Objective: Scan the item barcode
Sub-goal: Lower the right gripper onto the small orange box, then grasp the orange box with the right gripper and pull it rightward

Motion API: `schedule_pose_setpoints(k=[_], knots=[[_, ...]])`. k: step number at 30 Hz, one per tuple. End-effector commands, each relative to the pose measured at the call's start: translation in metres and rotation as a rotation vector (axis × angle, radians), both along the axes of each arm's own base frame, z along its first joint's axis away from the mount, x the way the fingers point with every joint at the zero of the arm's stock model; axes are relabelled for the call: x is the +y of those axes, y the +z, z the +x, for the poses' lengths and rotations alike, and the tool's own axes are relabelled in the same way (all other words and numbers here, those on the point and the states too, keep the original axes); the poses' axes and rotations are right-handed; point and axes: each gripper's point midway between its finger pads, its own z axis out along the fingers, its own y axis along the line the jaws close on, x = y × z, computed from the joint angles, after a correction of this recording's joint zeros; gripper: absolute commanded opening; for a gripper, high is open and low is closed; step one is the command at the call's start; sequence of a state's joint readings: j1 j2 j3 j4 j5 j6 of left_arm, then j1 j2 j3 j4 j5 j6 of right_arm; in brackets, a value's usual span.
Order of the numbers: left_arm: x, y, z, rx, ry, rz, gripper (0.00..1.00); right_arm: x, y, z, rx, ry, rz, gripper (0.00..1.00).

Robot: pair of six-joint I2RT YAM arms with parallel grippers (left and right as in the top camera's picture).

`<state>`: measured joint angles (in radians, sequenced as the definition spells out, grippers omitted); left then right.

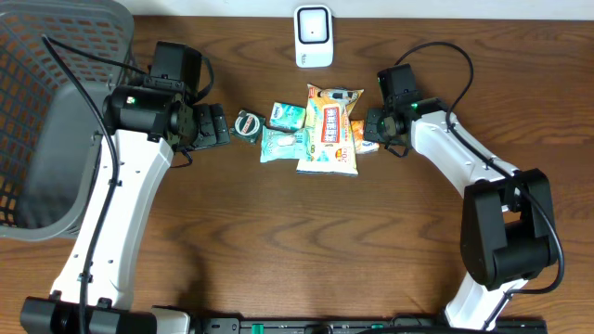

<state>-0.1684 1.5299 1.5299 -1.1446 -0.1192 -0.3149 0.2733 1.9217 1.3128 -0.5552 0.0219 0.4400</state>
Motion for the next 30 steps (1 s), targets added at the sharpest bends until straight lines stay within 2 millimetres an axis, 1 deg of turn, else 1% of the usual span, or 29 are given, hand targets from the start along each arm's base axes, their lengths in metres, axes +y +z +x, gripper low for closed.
schedule_pose_setpoints(k=[1, 4, 5, 10, 16, 18, 19, 22, 24, 27, 30], knots=[[0.004, 0.000, 0.000, -0.002, 0.012, 0.014, 0.98, 0.002, -0.002, 0.003, -0.005, 0.002, 0.001, 0.01], [0.004, 0.000, 0.000, -0.002, 0.012, 0.014, 0.99, 0.007, -0.008, 0.004, 0.005, 0.013, 0.023, 0.01], [0.004, 0.000, 0.000, -0.002, 0.012, 0.014, 0.98, 0.008, -0.012, 0.003, 0.015, 0.015, 0.028, 0.01], [0.004, 0.000, -0.001, -0.001, 0.012, 0.014, 0.98, 0.007, -0.025, 0.000, 0.046, 0.014, 0.019, 0.01], [0.004, 0.001, 0.000, -0.002, 0.012, 0.014, 0.99, 0.005, -0.036, -0.003, 0.072, 0.012, 0.005, 0.01], [0.004, 0.000, 0.000, -0.002, 0.012, 0.014, 0.99, -0.002, -0.040, -0.005, 0.083, -0.001, -0.029, 0.01], [0.004, 0.001, 0.000, -0.002, 0.012, 0.014, 0.99, -0.008, -0.041, -0.007, 0.090, -0.014, -0.061, 0.01], [0.004, 0.000, 0.000, -0.002, 0.012, 0.014, 0.98, -0.033, -0.042, -0.015, 0.117, -0.125, -0.147, 0.01], [0.004, 0.000, 0.000, -0.002, 0.012, 0.014, 0.99, -0.043, -0.043, -0.023, 0.151, -0.188, -0.159, 0.01], [0.004, 0.001, -0.001, -0.002, 0.012, 0.014, 0.99, -0.051, -0.043, -0.035, 0.201, -0.270, -0.146, 0.01], [0.004, 0.000, 0.000, -0.002, 0.012, 0.014, 0.99, -0.055, -0.038, -0.041, 0.221, -0.287, -0.150, 0.01]])
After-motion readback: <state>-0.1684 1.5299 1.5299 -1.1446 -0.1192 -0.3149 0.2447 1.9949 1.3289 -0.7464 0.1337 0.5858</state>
